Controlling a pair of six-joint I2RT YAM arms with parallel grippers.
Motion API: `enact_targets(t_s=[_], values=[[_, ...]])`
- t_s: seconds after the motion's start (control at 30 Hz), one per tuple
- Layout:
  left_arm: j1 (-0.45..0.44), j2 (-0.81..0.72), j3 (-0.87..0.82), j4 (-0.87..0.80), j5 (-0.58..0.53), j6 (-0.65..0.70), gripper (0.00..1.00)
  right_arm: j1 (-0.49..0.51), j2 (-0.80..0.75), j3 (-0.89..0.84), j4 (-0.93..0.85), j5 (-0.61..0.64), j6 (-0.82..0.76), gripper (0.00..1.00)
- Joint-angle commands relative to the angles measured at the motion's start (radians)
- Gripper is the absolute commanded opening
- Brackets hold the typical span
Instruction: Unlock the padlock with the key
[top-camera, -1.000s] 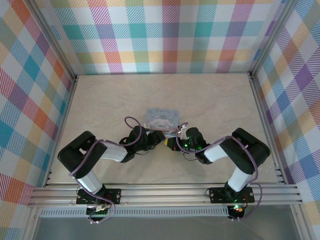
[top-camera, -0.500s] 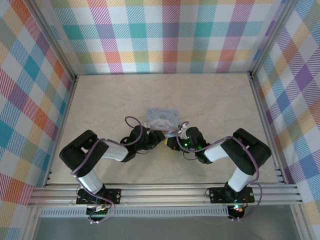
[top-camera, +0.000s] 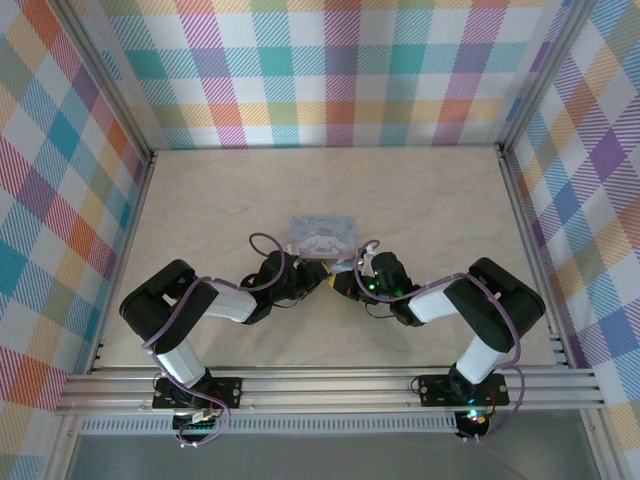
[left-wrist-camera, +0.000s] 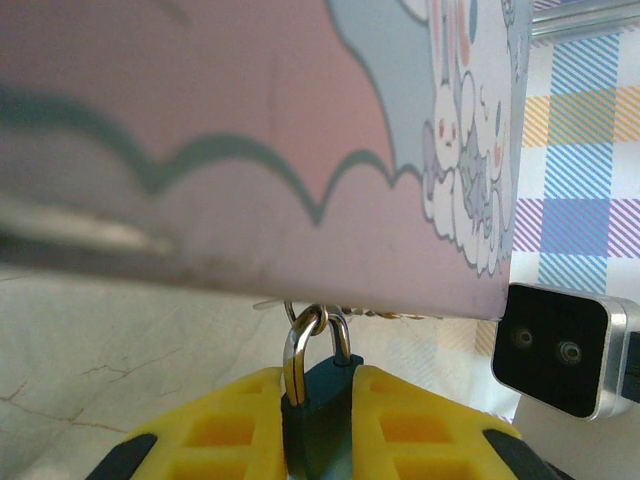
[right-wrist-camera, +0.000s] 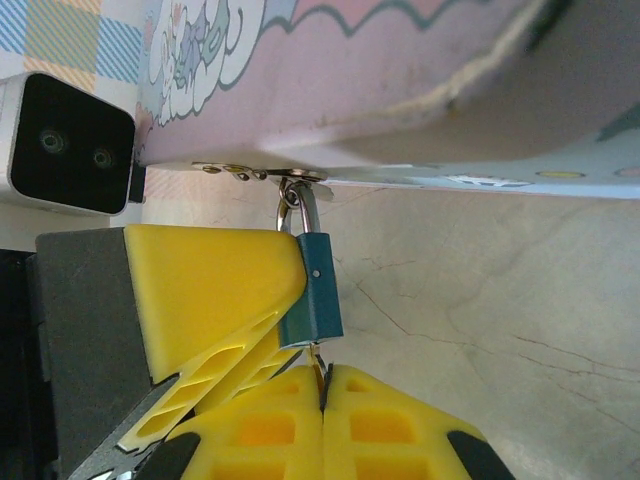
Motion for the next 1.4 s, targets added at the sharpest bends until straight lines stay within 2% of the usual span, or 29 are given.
enact_targets(t_s=[0.0, 0.37, 0.7, 0.9, 1.23, 1.37], values=[[-0.012, -0.014, 0.007, -0.031, 0.007, -0.021, 0.09, 0.009, -0.040, 0.040, 0.026, -0.026, -0.017, 0.08], [-0.011, -0.046, 0.015, -0.085, -0.010, -0.009, 0.00, 0.009, -0.097, 0.041, -0.071, 0.018, -0.069, 0.18], [-0.010, -0.053, 0.016, -0.102, -0.012, -0.009, 0.00, 0.009, -0.152, 0.040, -0.139, 0.057, -0.108, 0.30], [-0.011, -0.057, 0.016, -0.111, -0.013, -0.010, 0.00, 0.007, -0.234, 0.051, -0.268, 0.105, -0.179, 0.38], [-0.011, -0.065, 0.015, -0.114, -0.015, -0.006, 0.00, 0.006, -0.394, 0.077, -0.458, 0.211, -0.278, 0.64], [-0.011, -0.071, 0.013, -0.120, -0.016, -0.004, 0.00, 0.006, -0.450, 0.072, -0.509, 0.275, -0.298, 0.80]])
